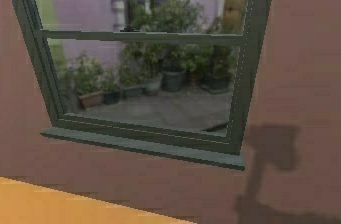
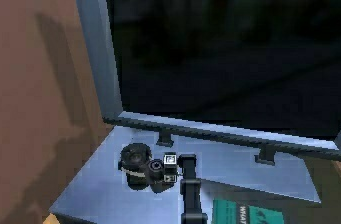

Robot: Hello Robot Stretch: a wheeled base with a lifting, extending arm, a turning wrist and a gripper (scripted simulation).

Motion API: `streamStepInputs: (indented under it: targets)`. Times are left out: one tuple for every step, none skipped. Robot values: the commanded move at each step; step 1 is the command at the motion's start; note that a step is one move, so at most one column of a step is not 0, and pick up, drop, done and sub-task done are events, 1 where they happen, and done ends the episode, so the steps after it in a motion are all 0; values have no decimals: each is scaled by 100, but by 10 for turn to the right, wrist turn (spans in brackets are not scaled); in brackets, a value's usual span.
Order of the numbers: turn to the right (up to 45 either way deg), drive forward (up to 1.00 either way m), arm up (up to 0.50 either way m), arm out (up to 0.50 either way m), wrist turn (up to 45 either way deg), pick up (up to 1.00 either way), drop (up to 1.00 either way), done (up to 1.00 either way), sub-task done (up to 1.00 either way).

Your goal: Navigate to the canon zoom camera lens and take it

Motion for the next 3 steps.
streamStepInputs:
  targets:
    - [0, 0, 0, 0, 0, 100, 0, 0, 0]
    - [0, 0, 10, 0, 0, 0, 0, 0, 0]
    - [0, 0, 0, 0, 0, 0, 0, 100, 0]
